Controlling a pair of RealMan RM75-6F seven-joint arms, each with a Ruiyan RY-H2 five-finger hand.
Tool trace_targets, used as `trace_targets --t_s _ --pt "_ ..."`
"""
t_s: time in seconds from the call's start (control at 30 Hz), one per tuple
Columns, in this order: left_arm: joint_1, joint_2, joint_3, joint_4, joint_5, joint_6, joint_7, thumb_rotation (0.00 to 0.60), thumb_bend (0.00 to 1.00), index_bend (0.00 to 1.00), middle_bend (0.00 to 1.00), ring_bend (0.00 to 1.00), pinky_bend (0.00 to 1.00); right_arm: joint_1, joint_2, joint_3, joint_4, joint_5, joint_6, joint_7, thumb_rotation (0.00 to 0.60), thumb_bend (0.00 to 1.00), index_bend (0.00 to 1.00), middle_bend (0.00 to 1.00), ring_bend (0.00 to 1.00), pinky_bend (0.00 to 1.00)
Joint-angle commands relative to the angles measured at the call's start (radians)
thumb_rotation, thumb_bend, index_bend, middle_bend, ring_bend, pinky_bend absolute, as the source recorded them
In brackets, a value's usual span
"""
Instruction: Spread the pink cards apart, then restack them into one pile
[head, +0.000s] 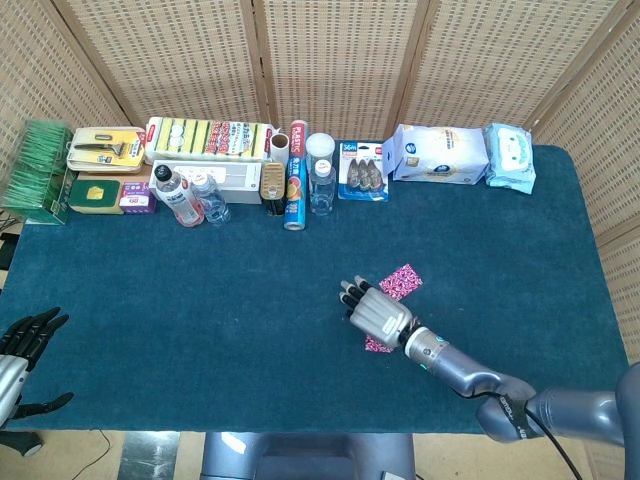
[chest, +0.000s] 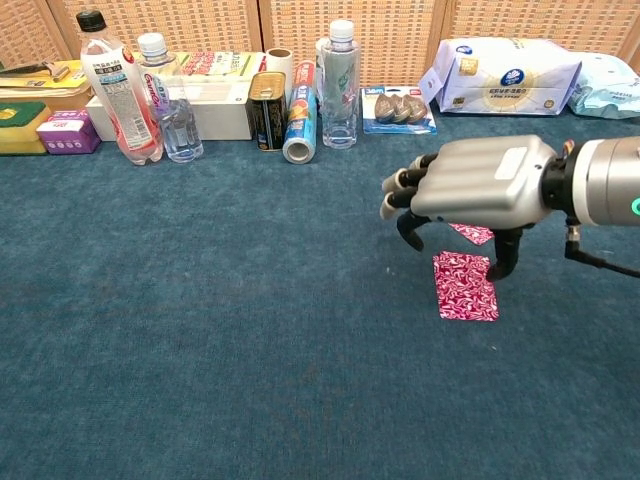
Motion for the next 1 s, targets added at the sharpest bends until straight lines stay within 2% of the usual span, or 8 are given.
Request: trace_targets --t_s 0.03,0.33,0.73,1.0 --pt "0.0 -0.001 0.001 0.0 0.001 0.0 0.002 0.6 0.05 0.0 0.0 0.0 0.02 -0.002 0.019 0.039 0.023 0.009 0.034 0.027 0.6 0.12 0.34 0.14 0.06 0.12" --pt "0.0 -0.004 -0.002 -0.006 -0.007 -0.005 0.017 0.6 0.05 0.0 0.0 0.0 0.02 -0.019 0.004 0.074 0.16 0.052 0.035 0.11 0.6 0.12 0.31 0.13 0.06 0.12" --pt "-0.002 -0.009 -0.007 -0.017 -0.021 -0.017 0.038 0.6 0.05 0.0 0.0 0.0 0.02 -0.034 -0.029 0.065 0.27 0.049 0.002 0.182 0.6 0.12 0.31 0.12 0.06 0.12" --pt "-0.003 -0.011 -0.007 -0.025 -0.025 -0.025 0.054 0.6 0.05 0.0 0.0 0.0 0.02 -0.036 -0.091 0.047 0.374 0.008 -0.036 0.237 0.6 0.12 0.31 0.12 0.06 0.12"
